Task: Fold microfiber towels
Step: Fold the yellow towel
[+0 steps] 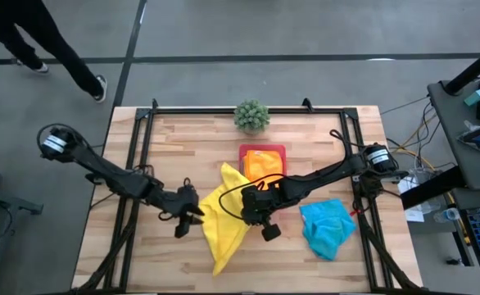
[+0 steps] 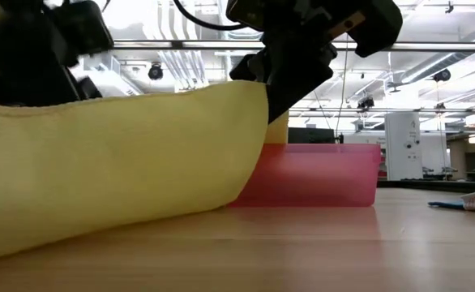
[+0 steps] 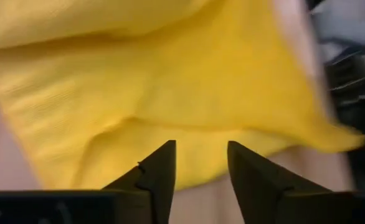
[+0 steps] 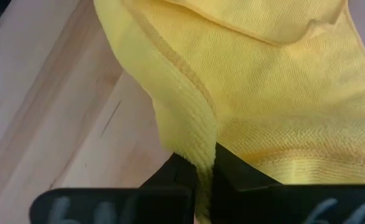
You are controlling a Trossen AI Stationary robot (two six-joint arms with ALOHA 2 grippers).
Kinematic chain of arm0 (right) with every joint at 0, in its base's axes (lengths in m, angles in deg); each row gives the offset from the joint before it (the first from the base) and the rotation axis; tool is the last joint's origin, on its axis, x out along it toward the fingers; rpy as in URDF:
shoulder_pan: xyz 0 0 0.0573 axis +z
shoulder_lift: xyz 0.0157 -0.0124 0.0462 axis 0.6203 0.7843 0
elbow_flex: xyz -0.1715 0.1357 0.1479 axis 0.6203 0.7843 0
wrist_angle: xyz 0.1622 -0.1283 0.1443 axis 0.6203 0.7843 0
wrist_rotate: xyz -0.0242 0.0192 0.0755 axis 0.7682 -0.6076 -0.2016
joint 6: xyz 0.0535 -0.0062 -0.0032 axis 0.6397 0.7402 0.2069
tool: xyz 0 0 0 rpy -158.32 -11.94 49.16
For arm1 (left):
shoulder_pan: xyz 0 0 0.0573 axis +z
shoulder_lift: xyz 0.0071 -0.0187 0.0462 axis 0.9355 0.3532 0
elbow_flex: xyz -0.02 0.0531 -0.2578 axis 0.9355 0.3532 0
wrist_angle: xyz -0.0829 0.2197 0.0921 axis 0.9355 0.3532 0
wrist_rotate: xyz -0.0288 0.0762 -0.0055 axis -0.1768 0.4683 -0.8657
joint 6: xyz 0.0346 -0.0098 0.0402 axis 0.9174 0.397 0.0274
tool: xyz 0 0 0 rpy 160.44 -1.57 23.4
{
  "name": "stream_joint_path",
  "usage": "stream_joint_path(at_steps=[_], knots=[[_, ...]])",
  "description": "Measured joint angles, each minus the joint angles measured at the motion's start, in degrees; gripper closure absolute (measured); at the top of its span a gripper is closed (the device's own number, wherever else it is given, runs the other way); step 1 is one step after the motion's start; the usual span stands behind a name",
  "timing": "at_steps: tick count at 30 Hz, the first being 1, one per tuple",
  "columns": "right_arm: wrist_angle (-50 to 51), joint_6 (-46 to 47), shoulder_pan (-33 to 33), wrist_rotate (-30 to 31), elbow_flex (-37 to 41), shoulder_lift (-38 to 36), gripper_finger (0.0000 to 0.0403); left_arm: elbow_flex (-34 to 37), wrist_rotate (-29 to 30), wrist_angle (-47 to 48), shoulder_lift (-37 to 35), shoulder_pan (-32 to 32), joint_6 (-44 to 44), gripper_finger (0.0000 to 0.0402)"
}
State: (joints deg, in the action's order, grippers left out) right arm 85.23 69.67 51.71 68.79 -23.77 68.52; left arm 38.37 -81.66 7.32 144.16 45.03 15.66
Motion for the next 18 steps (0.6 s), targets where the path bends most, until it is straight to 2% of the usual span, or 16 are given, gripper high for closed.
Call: stream_joint_path(at_steps=[5,12,18], knots=[[-0.01,0.09,0.00,0.19,0.00,0.00,0.0394,-0.27,5.73,0.17,7.57,0.84,2.84,0.0321],[-0.01,-0.33,0.00,3.67,0.00,-0.10,0.0390,-1.27,6.03,3.57,13.32,1.44,2.70,0.0386],[-0.03,0.07,-0.02,5.11,0.00,-0.13,0.0331,-1.41,8.92,16.34,11.59,3.54,-3.55,0.0398]])
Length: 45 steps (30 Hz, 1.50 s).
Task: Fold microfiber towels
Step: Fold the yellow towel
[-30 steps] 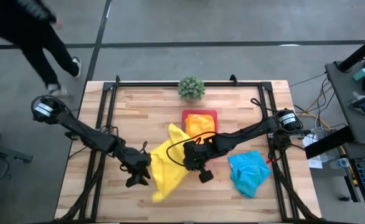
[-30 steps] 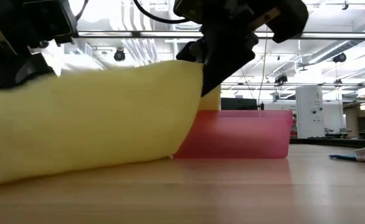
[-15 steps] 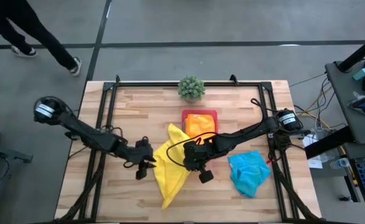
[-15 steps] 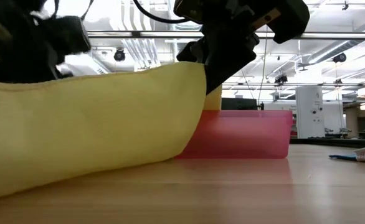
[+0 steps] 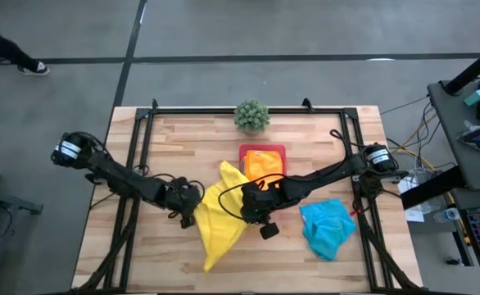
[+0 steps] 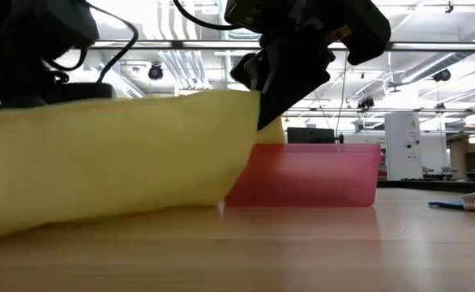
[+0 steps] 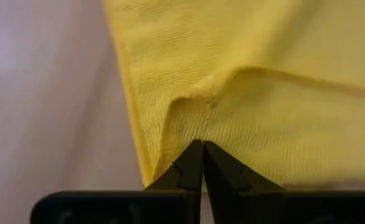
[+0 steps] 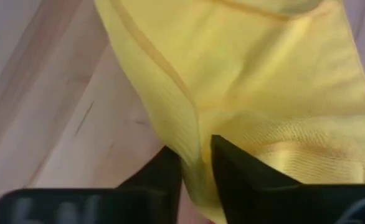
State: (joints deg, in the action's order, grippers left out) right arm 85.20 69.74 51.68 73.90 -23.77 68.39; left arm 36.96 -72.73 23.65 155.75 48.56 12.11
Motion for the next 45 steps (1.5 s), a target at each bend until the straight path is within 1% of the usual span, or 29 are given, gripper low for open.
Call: stream_joint_path(at_steps=[2,5,7,10,13,17,24,26,28,29,33,35,38,43,45], knots=[[0.44,-0.01,0.00,0.94,-0.39,0.00,0.0303,-0.08,-0.95,3.71,-1.05,0.77,-2.02,0.0399],[2.17,-0.04,-0.02,1.34,-1.97,0.00,0.0266,-0.21,-8.89,8.19,-2.81,1.34,-4.09,0.0401],[4.30,-0.06,-0.02,2.89,-3.38,-0.02,0.0247,-0.19,-13.37,11.33,-3.72,1.24,-7.44,0.0401],[8.20,-0.10,-0.05,4.12,-5.51,-0.02,0.0227,-0.07,-19.73,15.45,-4.78,1.10,-11.78,0.0401],[10.84,-0.18,-0.15,4.30,-7.03,-0.02,0.0219,0.01,-25.15,15.81,-5.48,0.47,-12.61,0.0401],[13.68,-0.59,-0.34,4.36,-7.90,-0.05,0.0221,-1.30,-25.64,15.92,-6.74,0.35,-11.41,0.0401],[15.04,-0.53,-0.37,5.55,-7.93,-0.05,0.0240,-4.10,-25.55,15.53,-10.07,0.39,-9.86,0.0401],[15.07,-0.57,-0.37,5.60,-7.92,-0.05,0.0249,-4.33,-24.54,15.41,-10.90,0.39,-8.68,0.0402],[15.07,-0.63,-0.37,5.60,-7.93,-0.05,0.0259,-4.54,-21.63,13.80,-11.39,0.42,-6.07,0.0402],[15.07,-0.62,-0.37,5.60,-7.93,-0.05,0.0265,-4.56,-19.10,12.43,-11.51,0.56,-4.50,0.0402],[15.10,-0.56,-0.37,5.60,-7.92,-0.05,0.0288,-4.03,-5.80,4.68,-10.45,1.82,2.94,0.0402],[15.20,-0.60,-0.37,5.60,-7.93,-0.05,0.0300,-3.66,-1.55,0.80,-8.87,3.04,6.53,0.0402],[15.24,-0.60,-0.37,5.58,-7.93,-0.05,0.0317,-2.85,-0.06,-5.67,-5.64,5.78,12.36,0.0402],[15.14,-0.62,-0.37,5.58,-7.91,-0.05,0.0342,-2.31,1.44,-16.72,2.06,11.03,20.97,0.0402],[15.11,-0.62,-0.37,5.58,-7.91,-0.05,0.0349,-2.36,2.22,-19.27,4.90,13.04,23.67,0.0401]])
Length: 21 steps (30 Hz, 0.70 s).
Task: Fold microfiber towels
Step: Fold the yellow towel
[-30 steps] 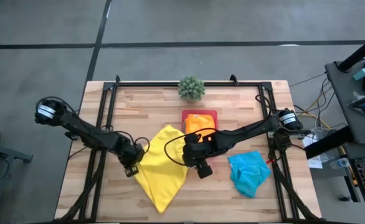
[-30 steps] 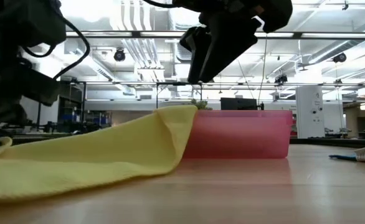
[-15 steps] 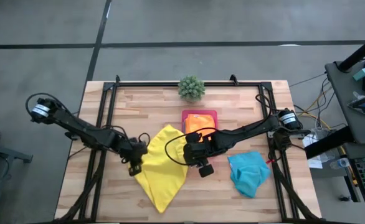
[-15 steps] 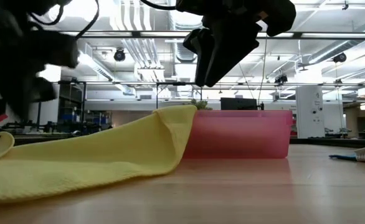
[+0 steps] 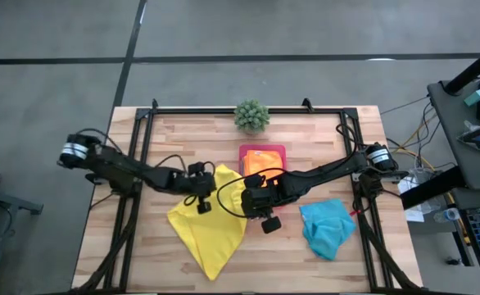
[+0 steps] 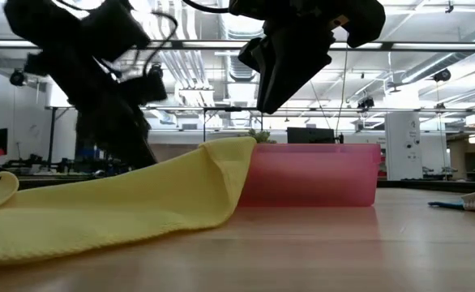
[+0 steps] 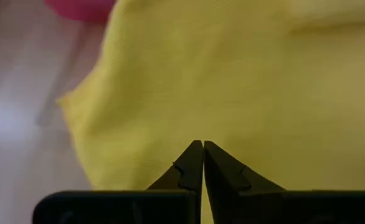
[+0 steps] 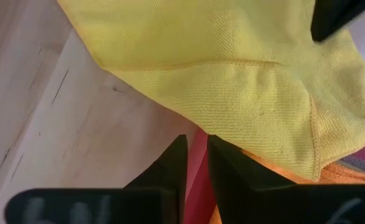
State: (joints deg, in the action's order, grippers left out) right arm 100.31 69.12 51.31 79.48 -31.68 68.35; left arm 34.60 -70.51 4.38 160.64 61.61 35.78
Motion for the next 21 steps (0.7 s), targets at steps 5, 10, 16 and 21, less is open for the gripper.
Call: stream_joint_path(at_steps=[5,10,16,21], knots=[[0.00,0.02,0.00,-0.01,0.00,0.00,0.0360,0.03,0.71,-2.01,6.10,3.40,0.83,0.0401],[-0.09,0.00,-0.20,-0.01,0.00,0.00,0.0360,0.06,-1.12,-0.62,8.85,3.55,-1.87,0.0402],[-0.37,0.03,-0.26,0.00,0.02,0.00,0.0360,0.09,-5.54,13.61,6.84,2.61,-9.44,0.0401],[-0.55,0.02,-0.26,-0.01,0.09,-0.01,0.0360,0.54,-6.32,23.32,2.36,1.84,-13.35,0.0401]])
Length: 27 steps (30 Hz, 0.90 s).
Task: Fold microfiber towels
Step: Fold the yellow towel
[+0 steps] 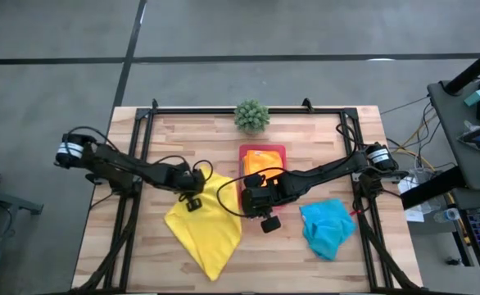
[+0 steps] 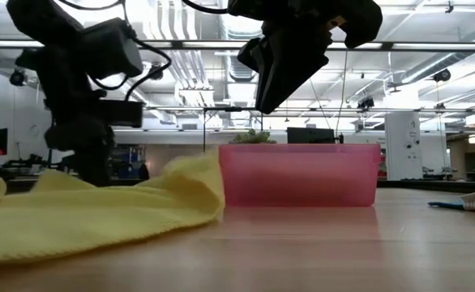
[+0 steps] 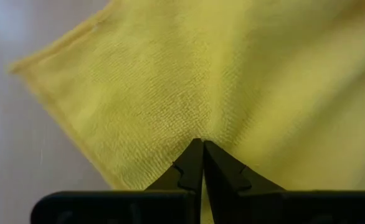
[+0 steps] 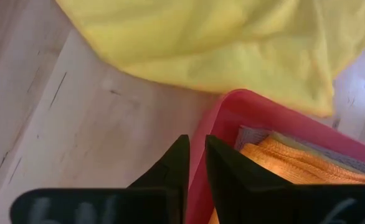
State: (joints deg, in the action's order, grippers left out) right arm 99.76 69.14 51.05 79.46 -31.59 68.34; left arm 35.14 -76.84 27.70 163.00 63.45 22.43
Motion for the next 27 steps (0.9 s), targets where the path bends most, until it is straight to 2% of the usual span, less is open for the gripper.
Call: stream_joint_path(at_steps=[4,7,13,19,24,27], knots=[[0.01,0.11,0.00,0.00,0.05,-0.01,0.0360,0.19,-0.50,6.41,-5.83,0.00,-2.55,0.0401],[-0.01,-0.02,-0.02,0.01,0.07,-0.01,0.0360,0.45,0.43,7.39,-10.51,0.00,-2.53,0.0401],[-1.51,-0.39,-0.11,0.01,0.22,-0.01,0.0360,0.39,9.51,5.49,-16.54,0.13,-1.41,0.0401],[-1.67,-0.44,-0.13,0.01,0.22,-0.03,0.0360,0.47,12.99,3.13,-14.06,0.67,-0.52,0.0401],[-2.52,-0.48,-0.15,0.01,0.44,-0.03,0.0360,0.43,13.29,-0.61,-7.17,0.76,-0.75,0.0401],[-2.52,-0.46,-0.15,0.01,0.55,-0.03,0.0360,0.13,16.46,-1.18,-3.14,1.28,-2.65,0.0401]])
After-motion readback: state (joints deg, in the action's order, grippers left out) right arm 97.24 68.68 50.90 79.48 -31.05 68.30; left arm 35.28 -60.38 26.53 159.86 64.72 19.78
